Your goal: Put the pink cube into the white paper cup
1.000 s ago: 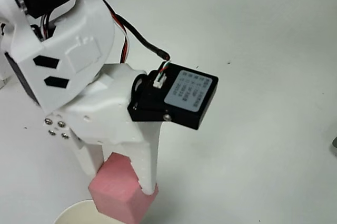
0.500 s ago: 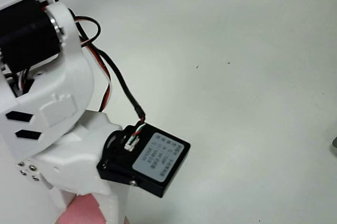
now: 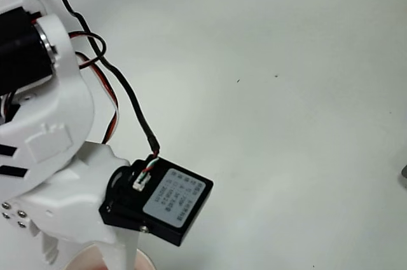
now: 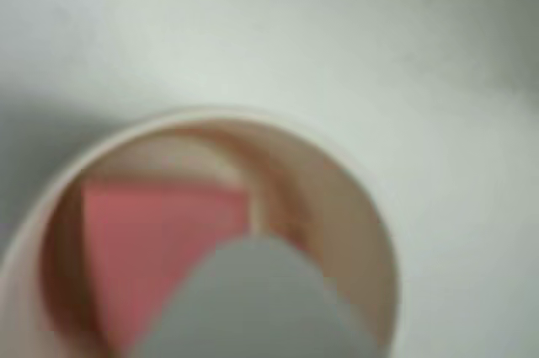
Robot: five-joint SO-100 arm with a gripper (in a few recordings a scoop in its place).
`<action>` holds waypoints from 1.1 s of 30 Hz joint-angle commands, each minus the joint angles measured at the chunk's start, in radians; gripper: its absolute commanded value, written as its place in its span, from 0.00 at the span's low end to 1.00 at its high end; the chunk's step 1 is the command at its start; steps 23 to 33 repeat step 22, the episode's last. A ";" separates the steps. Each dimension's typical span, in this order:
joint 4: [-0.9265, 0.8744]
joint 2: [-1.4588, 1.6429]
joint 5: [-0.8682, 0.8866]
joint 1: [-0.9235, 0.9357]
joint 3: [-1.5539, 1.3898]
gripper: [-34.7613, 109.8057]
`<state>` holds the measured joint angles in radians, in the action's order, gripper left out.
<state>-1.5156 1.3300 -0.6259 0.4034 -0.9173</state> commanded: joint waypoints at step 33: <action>-0.118 0.407 0.049 -0.114 -0.106 0.56</action>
